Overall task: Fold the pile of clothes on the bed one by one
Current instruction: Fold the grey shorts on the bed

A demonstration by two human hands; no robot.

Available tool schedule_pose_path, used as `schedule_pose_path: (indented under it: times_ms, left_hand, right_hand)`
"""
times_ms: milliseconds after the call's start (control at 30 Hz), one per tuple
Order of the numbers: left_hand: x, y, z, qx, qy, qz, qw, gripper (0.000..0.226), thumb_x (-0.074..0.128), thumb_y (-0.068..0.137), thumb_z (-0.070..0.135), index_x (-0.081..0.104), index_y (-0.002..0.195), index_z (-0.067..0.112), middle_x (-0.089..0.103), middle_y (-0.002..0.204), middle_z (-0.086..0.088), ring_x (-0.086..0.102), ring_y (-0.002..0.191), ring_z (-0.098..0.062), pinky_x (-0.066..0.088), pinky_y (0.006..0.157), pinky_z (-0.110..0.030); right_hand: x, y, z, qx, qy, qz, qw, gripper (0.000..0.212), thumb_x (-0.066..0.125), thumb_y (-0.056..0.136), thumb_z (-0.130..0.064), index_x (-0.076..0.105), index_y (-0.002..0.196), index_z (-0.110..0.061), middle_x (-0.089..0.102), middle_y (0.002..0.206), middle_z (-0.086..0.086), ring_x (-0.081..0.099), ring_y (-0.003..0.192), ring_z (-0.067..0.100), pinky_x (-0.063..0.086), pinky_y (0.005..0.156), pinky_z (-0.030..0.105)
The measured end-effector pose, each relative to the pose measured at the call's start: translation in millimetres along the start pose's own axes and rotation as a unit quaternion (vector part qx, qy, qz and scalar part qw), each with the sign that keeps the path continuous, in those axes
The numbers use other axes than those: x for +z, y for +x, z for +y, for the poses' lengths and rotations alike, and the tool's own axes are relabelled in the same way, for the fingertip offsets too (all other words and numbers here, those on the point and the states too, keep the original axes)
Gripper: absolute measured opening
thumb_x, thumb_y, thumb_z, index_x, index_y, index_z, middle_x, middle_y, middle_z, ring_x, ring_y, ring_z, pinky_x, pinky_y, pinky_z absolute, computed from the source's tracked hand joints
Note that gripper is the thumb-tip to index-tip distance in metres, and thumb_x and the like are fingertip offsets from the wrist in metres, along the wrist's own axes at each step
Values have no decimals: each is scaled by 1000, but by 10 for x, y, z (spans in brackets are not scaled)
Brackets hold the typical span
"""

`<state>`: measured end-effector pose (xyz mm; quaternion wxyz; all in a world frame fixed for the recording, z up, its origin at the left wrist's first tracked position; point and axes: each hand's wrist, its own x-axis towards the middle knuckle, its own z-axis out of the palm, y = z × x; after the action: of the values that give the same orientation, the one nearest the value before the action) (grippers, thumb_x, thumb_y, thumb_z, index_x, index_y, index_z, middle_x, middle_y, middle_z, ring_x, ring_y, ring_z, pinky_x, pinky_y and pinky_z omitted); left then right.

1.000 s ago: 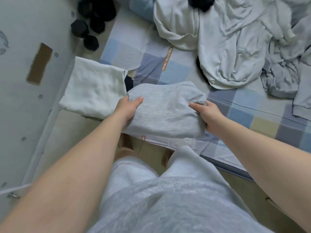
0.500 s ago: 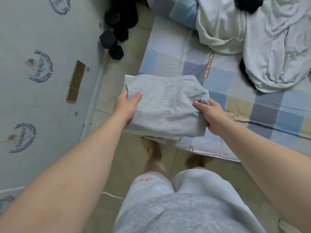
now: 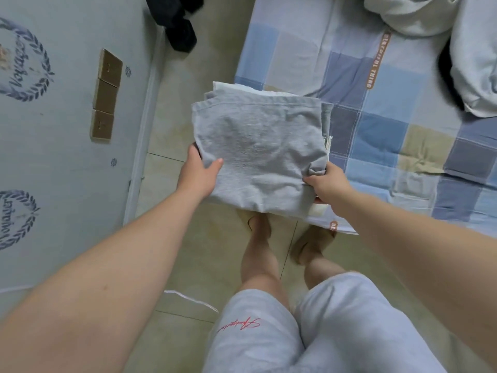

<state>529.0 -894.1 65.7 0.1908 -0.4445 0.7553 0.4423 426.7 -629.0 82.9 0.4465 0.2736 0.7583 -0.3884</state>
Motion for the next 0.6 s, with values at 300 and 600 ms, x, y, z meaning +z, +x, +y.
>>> schedule_pose_path:
  times_ms: [300,600]
  left_hand:
    - [57,4,128,32,-17,16,999,33,64,95,30,41,117,23,59,109,10,60,98,-20,39,78,-28]
    - [-8,-60,283,277,242,186,911,77,65,89,37,32,156,16,31,160,-11,31,145,-35,29,116,-49]
  right_hand:
    - [-70,102,-118,-38,-167,68,983,32,64,92,-21,53,121,-16,63,117,11,60,109,35,53,95,53]
    - [106,-186,-253,-330,-399,210,829,92,67,82,-41,17,157,-25,16,164,6,15,152,31,18,120,53]
